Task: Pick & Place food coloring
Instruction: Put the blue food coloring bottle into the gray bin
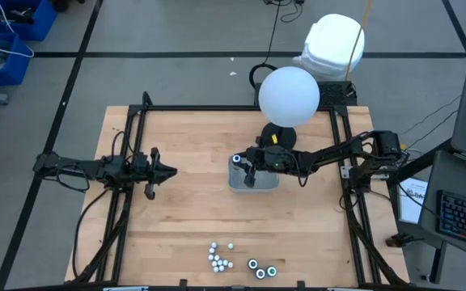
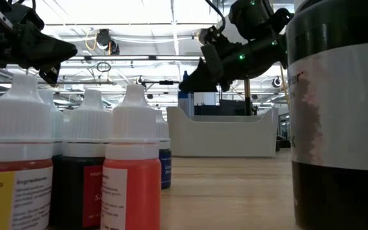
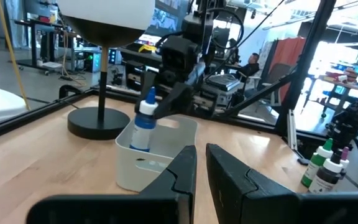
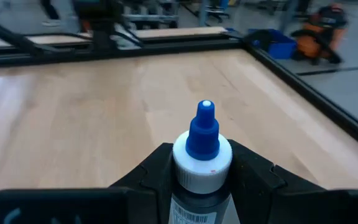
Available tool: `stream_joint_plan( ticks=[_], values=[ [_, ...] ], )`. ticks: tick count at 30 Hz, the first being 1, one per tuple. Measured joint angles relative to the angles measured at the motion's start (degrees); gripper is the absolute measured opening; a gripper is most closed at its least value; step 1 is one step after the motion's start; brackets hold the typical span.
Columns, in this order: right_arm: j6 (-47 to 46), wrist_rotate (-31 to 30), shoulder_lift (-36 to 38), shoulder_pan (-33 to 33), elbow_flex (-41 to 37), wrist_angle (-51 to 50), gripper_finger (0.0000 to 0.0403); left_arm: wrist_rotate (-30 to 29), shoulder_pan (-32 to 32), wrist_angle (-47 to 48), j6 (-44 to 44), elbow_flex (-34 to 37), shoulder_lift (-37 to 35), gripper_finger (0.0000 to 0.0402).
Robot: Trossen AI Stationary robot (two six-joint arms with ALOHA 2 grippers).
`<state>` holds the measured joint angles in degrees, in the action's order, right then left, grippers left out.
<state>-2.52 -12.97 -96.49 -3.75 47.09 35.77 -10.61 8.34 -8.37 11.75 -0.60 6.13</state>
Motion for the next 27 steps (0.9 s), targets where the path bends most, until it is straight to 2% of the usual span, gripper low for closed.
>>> stream_joint_plan(
  ticks=[3, 6, 18, 27],
  values=[
    [0.27, -1.63, 0.00, -0.04, -0.65, 1.83, 0.0116, 0.00, -0.02, -0.59, 0.00, 0.00, 0.00, 0.0040],
    [0.07, -0.60, -0.13, -0.04, -0.68, 3.09, 0.0116, 0.00, -0.01, -0.78, 0.00, 0.00, 0.00, 0.0040],
    [-1.33, -0.22, -6.59, -0.38, -0.74, 9.46, 0.0116, 0.02, 0.00, -0.87, 0.00, 0.00, 0.00, 0.0040],
    [-1.35, -0.16, -8.57, -0.69, -0.75, 8.60, 0.0116, 0.01, -0.01, -0.83, 0.00, 0.00, 0.00, 0.0040]
  ],
)
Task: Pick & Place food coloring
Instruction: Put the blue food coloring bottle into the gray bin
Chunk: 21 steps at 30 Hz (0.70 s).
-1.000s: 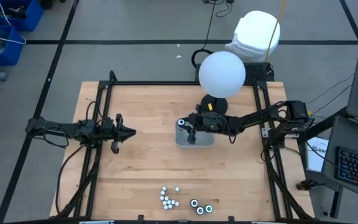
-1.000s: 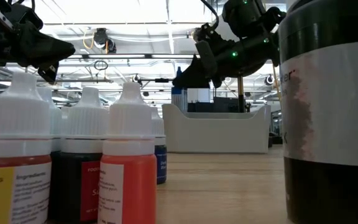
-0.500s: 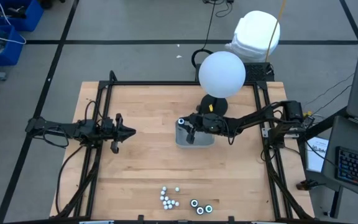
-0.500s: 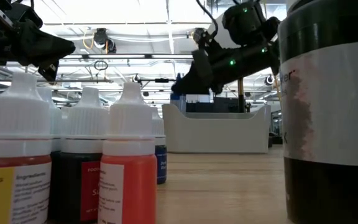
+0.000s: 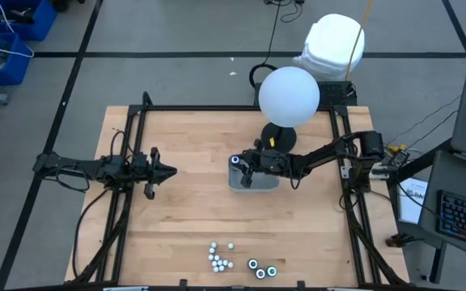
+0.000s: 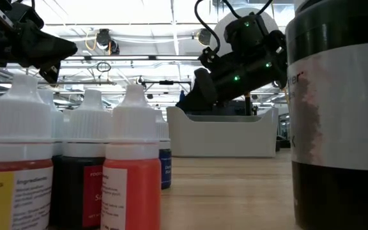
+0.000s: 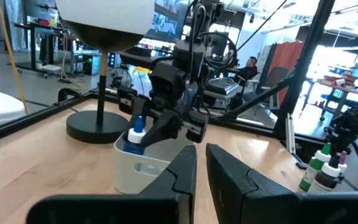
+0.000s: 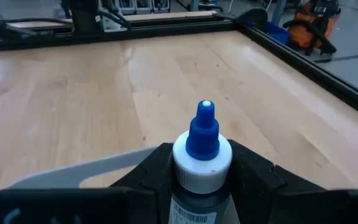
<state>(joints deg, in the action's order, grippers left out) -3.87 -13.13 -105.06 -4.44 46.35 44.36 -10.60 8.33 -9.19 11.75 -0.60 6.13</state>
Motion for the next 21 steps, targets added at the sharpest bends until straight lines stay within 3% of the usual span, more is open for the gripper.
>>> stream_joint_plan(
  ticks=[21],
  values=[
    [0.77, 1.57, -0.02, -0.01, 0.09, -2.61, 0.0116, -0.01, -0.01, -0.02, 0.00, 0.00, 0.01, 0.0040]
  ],
)
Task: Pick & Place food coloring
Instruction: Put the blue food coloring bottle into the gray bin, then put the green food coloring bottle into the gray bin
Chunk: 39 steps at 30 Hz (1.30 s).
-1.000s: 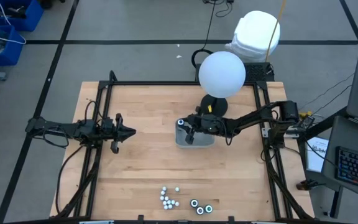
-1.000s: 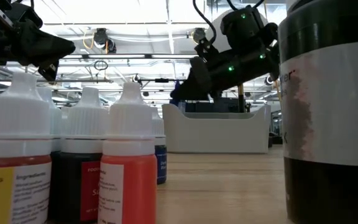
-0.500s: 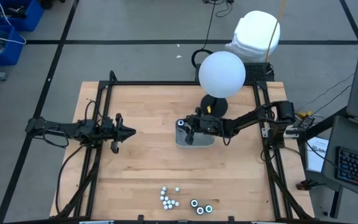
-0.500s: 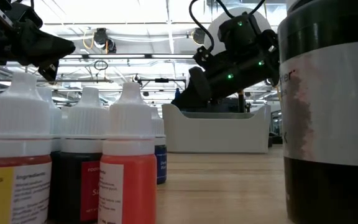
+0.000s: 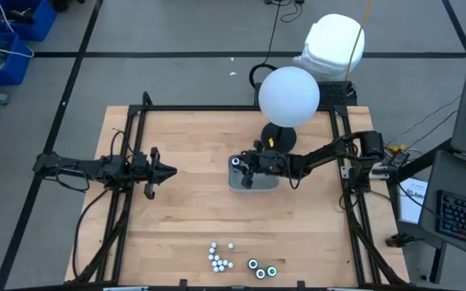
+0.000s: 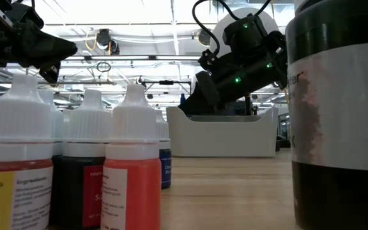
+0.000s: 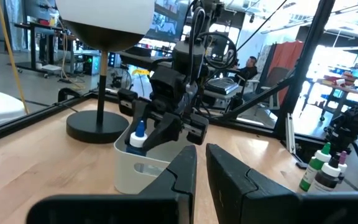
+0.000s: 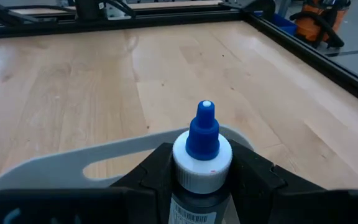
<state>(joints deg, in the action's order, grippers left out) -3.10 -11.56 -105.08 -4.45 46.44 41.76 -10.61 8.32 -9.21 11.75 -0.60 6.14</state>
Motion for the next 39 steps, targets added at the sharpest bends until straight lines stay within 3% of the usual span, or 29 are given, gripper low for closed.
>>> stream_joint_plan(
  ticks=[8, 14, 29, 34, 39],
  values=[
    [2.34, 6.35, 0.02, -1.30, 0.02, -0.17, 0.0116, 0.00, 0.02, 0.02, 0.00, 0.00, 0.01, 0.0040],
    [1.99, 5.92, -0.02, -1.58, 0.00, 0.71, 0.0124, 0.00, 0.00, 0.01, 0.01, 0.00, 0.00, 0.0040],
    [2.48, 5.47, 1.13, -1.57, -0.11, 4.11, 0.0188, 0.00, 0.00, 0.09, 0.03, 0.00, 0.00, 0.0040],
    [4.70, 5.41, 9.04, -1.57, -0.11, -0.15, 0.0192, 0.04, 0.01, 0.11, 0.07, 0.00, 0.01, 0.0040],
    [8.05, 5.40, 22.10, -1.32, -0.09, -10.06, 0.0190, 0.06, 0.01, 0.20, 0.59, 0.00, 0.01, 0.0040]
  ],
)
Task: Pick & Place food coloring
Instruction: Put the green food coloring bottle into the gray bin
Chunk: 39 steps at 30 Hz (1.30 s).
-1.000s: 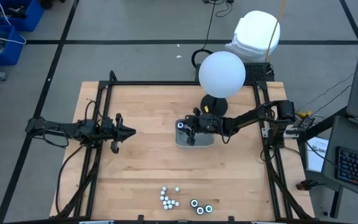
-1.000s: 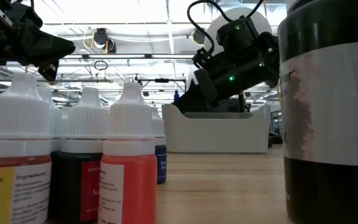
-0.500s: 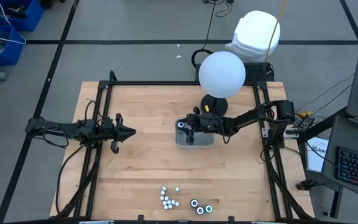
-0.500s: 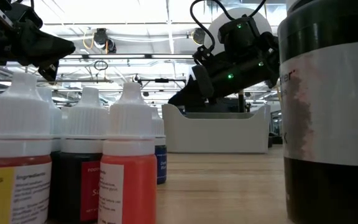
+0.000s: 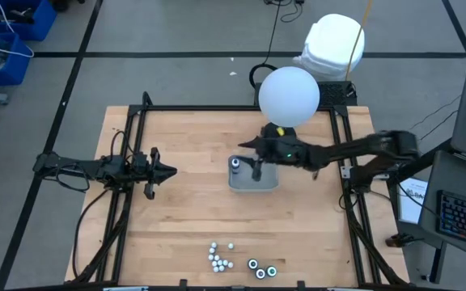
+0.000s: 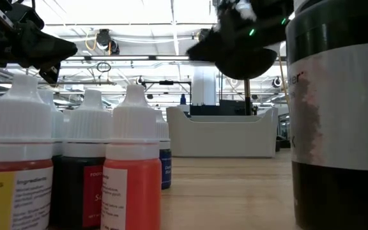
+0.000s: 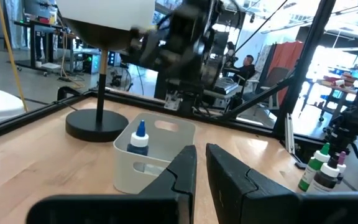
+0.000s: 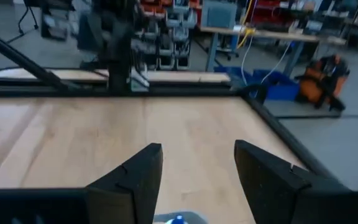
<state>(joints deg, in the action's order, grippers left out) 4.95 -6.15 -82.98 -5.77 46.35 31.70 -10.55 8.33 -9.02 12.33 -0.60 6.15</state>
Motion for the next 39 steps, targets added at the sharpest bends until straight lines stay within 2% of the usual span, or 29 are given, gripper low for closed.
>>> stream_joint_plan(
  ticks=[10, 13, 17, 20, 22, 24, 30, 33, 39],
  values=[
    [1.79, 0.20, 25.88, 4.52, 0.02, -26.91, 0.0186, 0.02, 0.00, 0.02, -0.02, 0.00, -0.01, 0.0040],
    [0.29, 0.28, 30.97, 7.52, 0.01, -34.61, 0.0186, 0.02, 0.00, -0.09, -0.02, 0.00, -0.01, 0.0040],
    [-1.25, 2.53, 34.60, 13.25, -2.37, -38.57, 0.0187, 0.00, -0.01, -0.26, -0.02, 0.00, 0.00, 0.0040],
    [-1.50, 3.15, 34.96, 18.53, -5.44, -36.89, 0.0187, 0.00, -0.01, -0.28, -0.04, 0.00, -0.01, 0.0040],
    [-3.38, 0.69, 34.40, 21.62, -6.99, -35.17, 0.0187, 0.00, -0.01, -0.27, 0.01, 0.00, 0.00, 0.0040],
    [-4.69, -1.47, 33.27, 24.19, -8.16, -32.86, 0.0187, 0.00, -0.01, -0.26, 0.05, 0.00, 0.00, 0.0040],
    [-6.01, -1.50, 27.50, 33.26, -9.25, -24.44, 0.0191, -0.02, -0.01, -0.29, 0.05, 0.00, -0.02, 0.0040],
    [-6.70, -1.53, 23.43, 37.01, -9.29, -21.54, 0.0205, -0.02, -0.01, -0.33, -0.08, 0.00, 0.00, 0.0040],
    [-8.58, -1.51, 14.43, 44.08, -9.29, -9.20, 0.0258, -0.03, -0.01, -0.27, 0.00, 0.00, 0.00, 0.0040]
  ],
)
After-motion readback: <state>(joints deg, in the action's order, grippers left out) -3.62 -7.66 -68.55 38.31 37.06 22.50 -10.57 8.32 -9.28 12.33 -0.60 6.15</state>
